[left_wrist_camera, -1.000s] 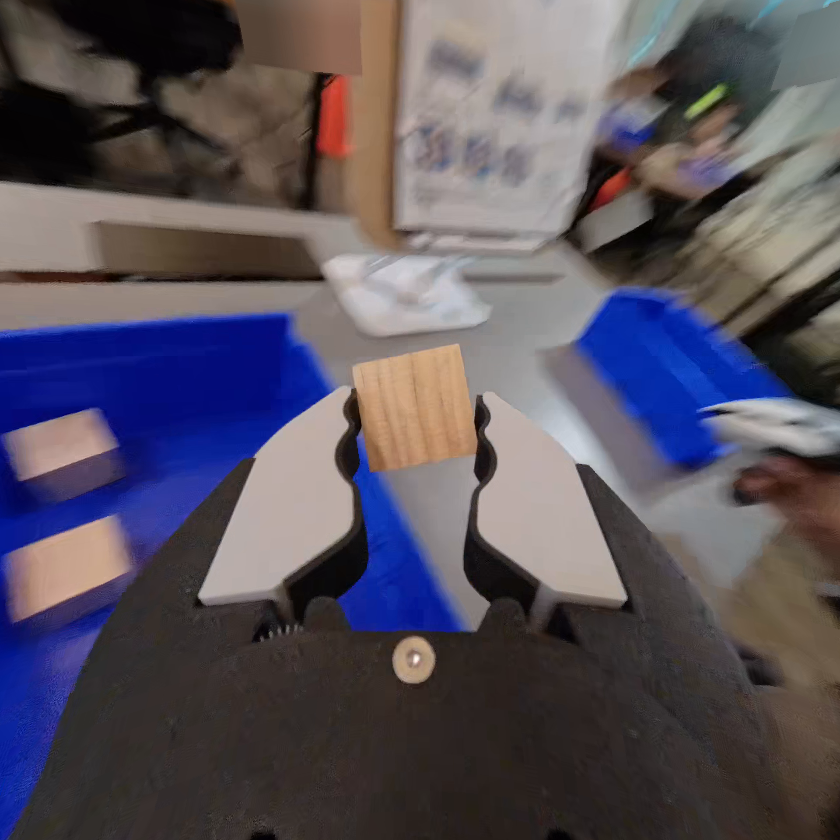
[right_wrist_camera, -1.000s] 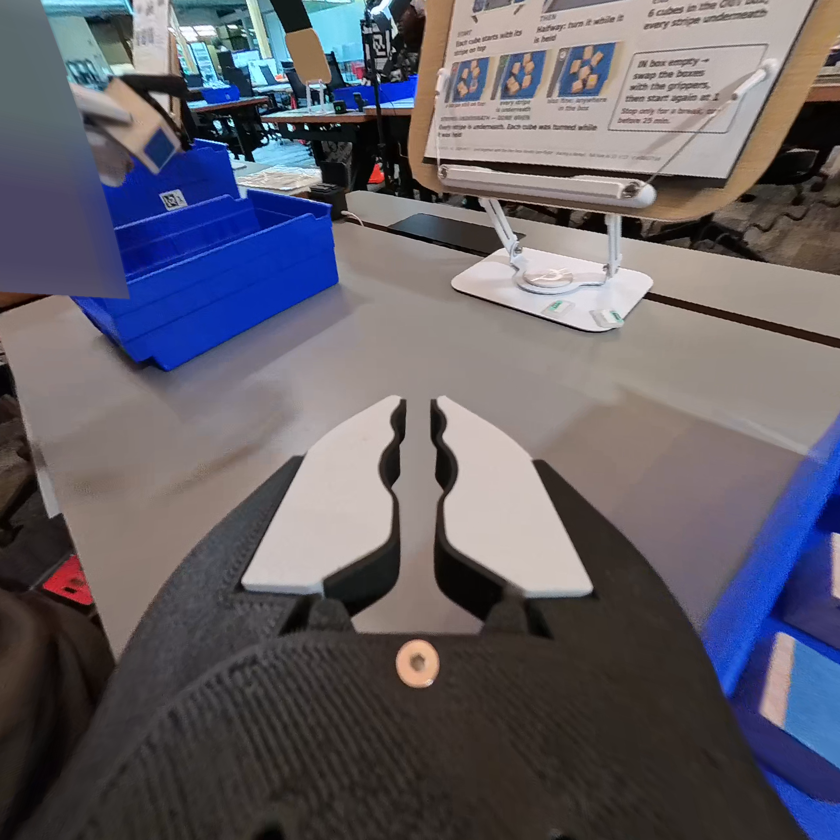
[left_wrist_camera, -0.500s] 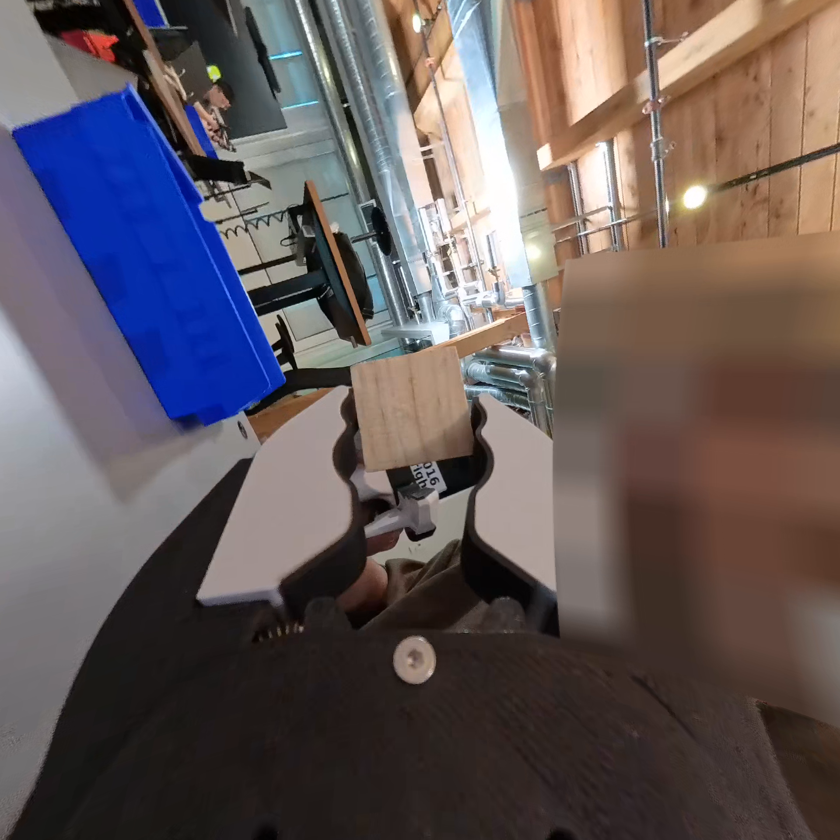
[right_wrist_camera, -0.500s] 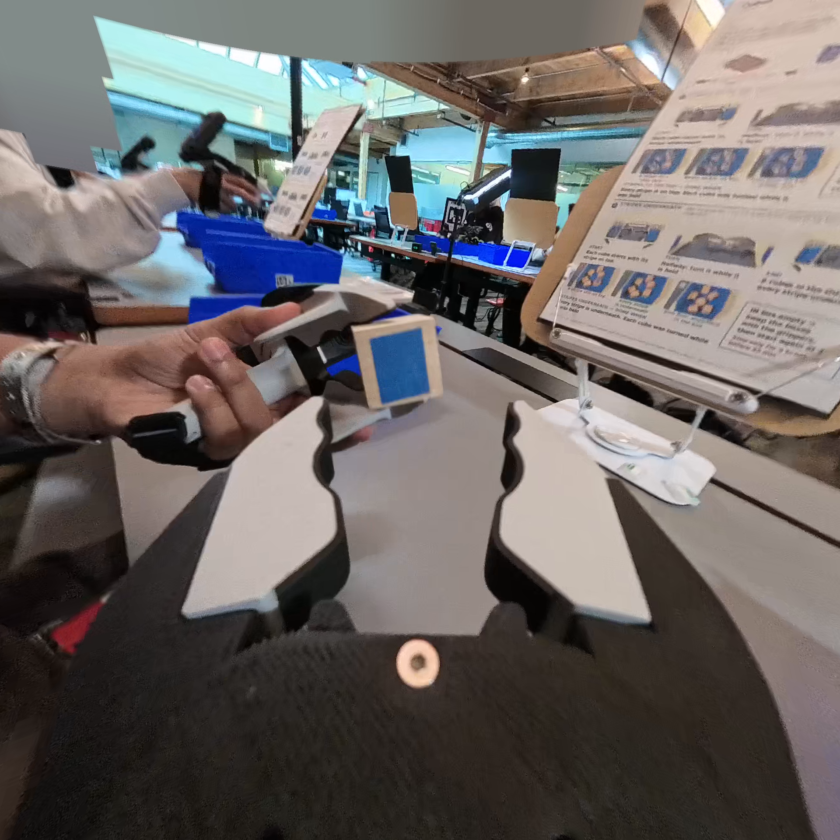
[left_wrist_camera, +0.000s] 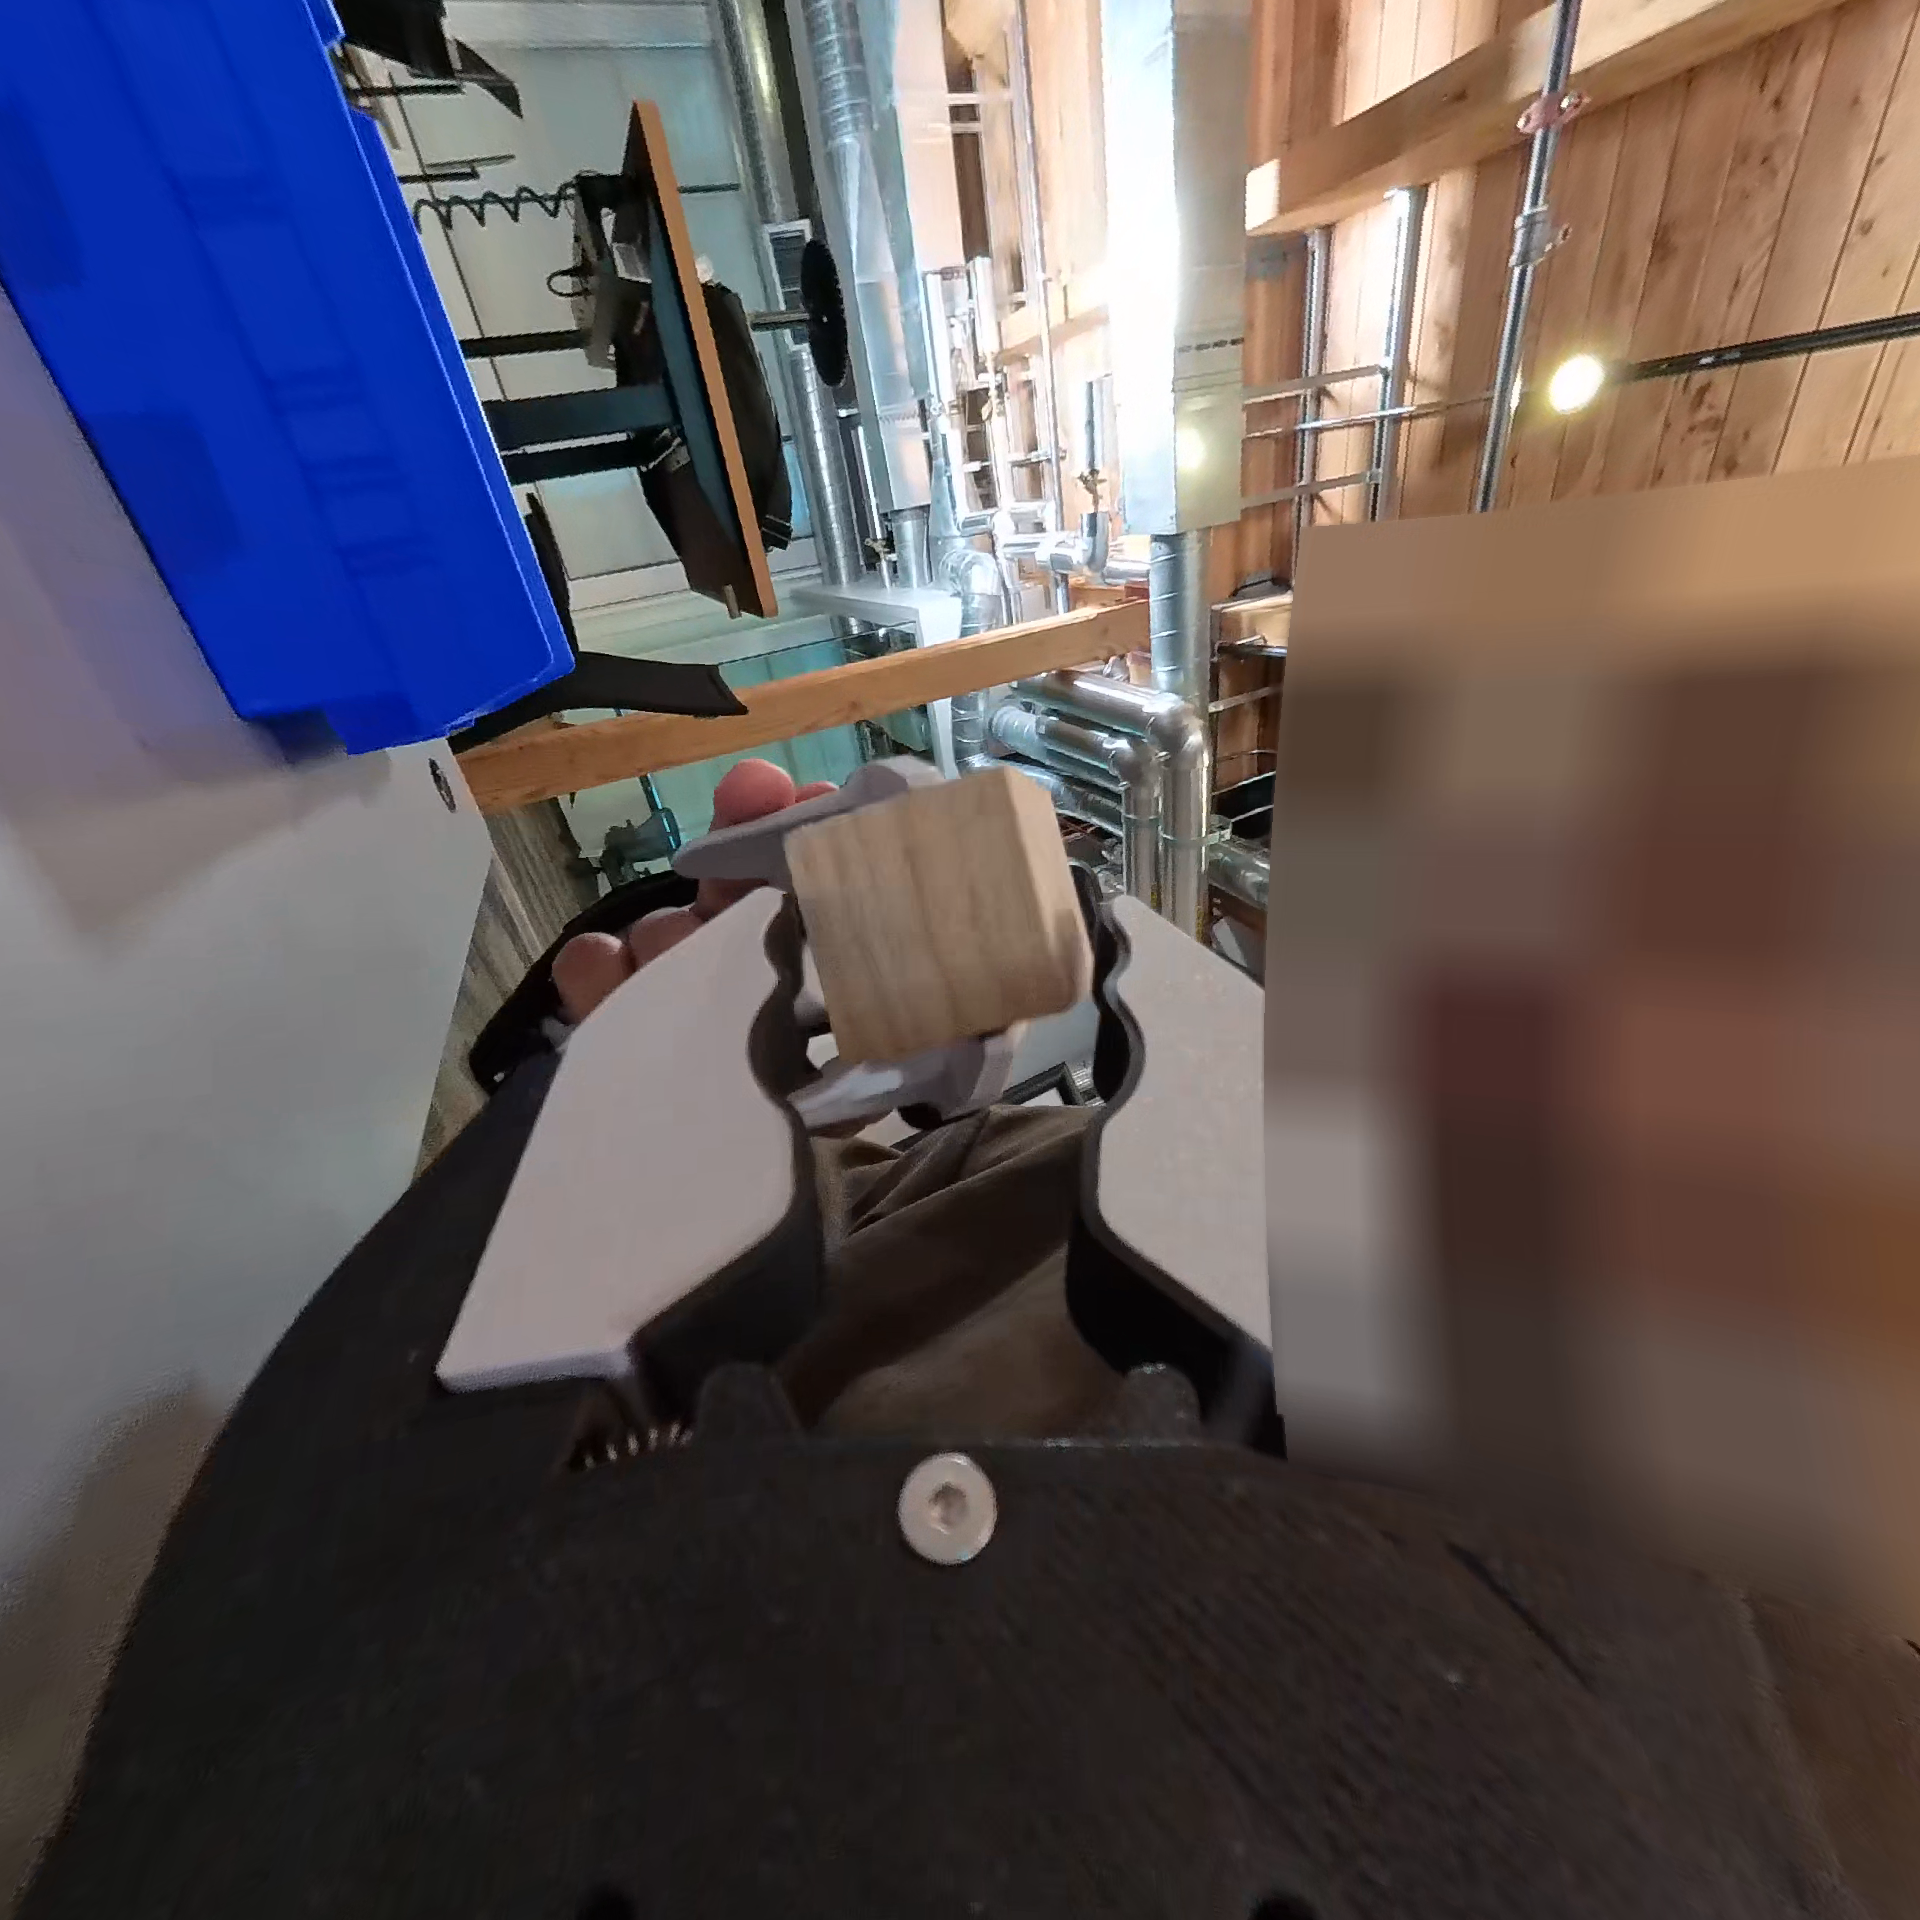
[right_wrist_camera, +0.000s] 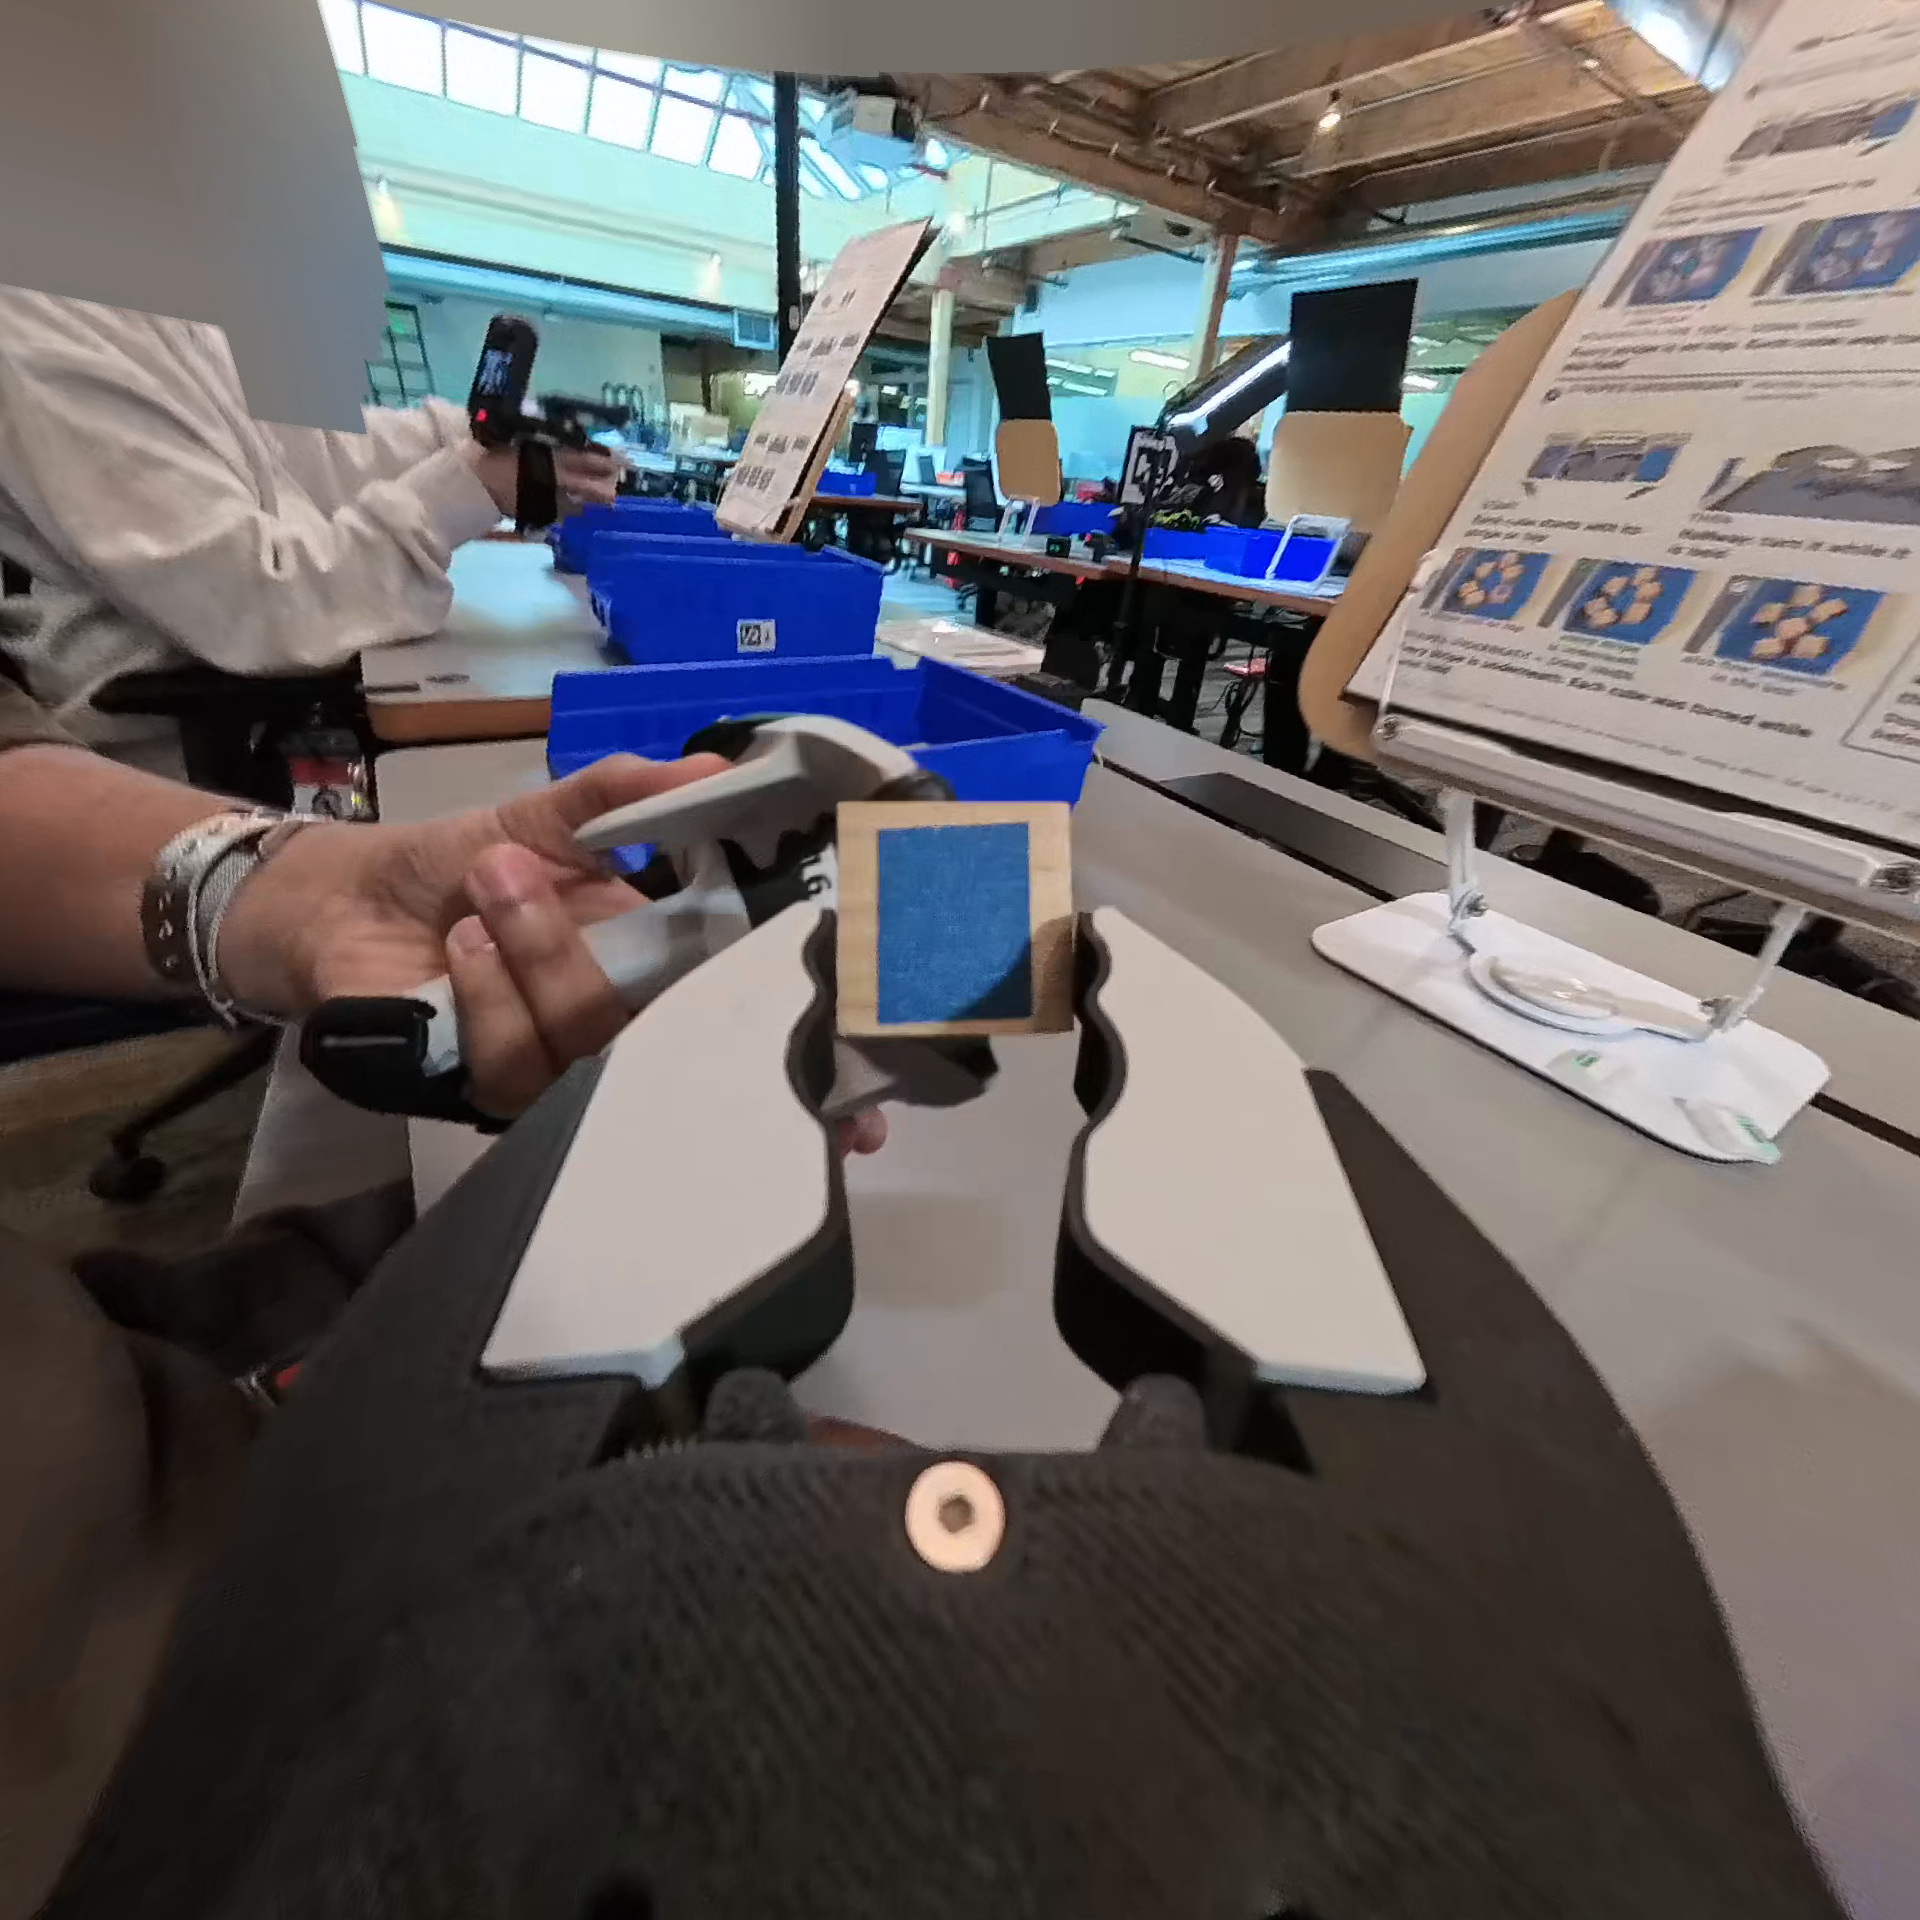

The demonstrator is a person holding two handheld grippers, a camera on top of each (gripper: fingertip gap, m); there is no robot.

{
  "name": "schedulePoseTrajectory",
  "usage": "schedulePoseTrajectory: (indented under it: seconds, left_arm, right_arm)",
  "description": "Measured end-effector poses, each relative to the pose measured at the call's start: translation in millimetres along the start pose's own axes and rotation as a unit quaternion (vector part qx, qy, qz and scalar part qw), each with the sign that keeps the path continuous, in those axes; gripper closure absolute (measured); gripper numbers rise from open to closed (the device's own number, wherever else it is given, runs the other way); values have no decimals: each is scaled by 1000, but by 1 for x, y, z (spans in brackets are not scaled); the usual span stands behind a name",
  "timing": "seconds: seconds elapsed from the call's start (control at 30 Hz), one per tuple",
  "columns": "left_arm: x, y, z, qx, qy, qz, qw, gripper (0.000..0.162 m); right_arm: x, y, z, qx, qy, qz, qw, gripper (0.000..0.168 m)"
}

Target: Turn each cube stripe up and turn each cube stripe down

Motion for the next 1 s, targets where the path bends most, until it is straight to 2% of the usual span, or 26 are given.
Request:
schedulePoseTrajectory:
  seconds: [0.07, 0.17, 0.3, 0.37, 0.47, 0.57, 0.63, 0.73, 0.97, 1.0]
  left_arm:
    - [-1, -1, -2, -3, 8, -6, 1000, 94]
    - [-6, -3, -4, -2, 5, 5, 1000, 90]
    - [-11, -3, 0, 14, 4, 17, 1000, 91]
    - [-11, -1, 6, 31, -2, 18, 999, 91]
    - [-11, 0, 13, 44, -14, 22, 999, 91]
    - [-14, 0, 17, 48, -11, 26, 998, 92]
    - [-15, 0, 19, 51, -4, 24, 998, 92]
    - [-15, 0, 18, 49, 0, 23, 999, 92]
    - [-7, -4, 12, 38, -24, 22, 999, 92]
    - [-6, -4, 12, 38, -24, 22, 999, 92]
  right_arm:
    - [-13, -6, -11, -16, 5, 21, 1000, 124]
    - [-53, -22, -35, -35, -12, 89, 995, 124]
    - [-148, -68, -68, -12, -80, 250, 965, 124]
    - [-208, -96, -67, 27, -107, 325, 939, 124]
    - [-304, -144, -16, 125, -62, 431, 892, 124]
    - [-359, -183, 51, 202, 51, 497, 842, 124]
    - [-374, -195, 80, 246, 71, 521, 814, 124]
    - [-385, -198, 104, 288, 68, 531, 794, 124]
    - [-391, -199, 116, 318, 65, 550, 770, 123]
    - [-392, -201, 114, 314, 66, 562, 763, 118]
Point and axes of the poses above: each gripper's, where its closed fingertips meet, y out along the fingers, z out of its underside, x = y × z across the jaws, the point moved 3 cm from there along -y, back along the fingers, and after that the axes turned 9 degrees about -x, right-handed, at the moved point
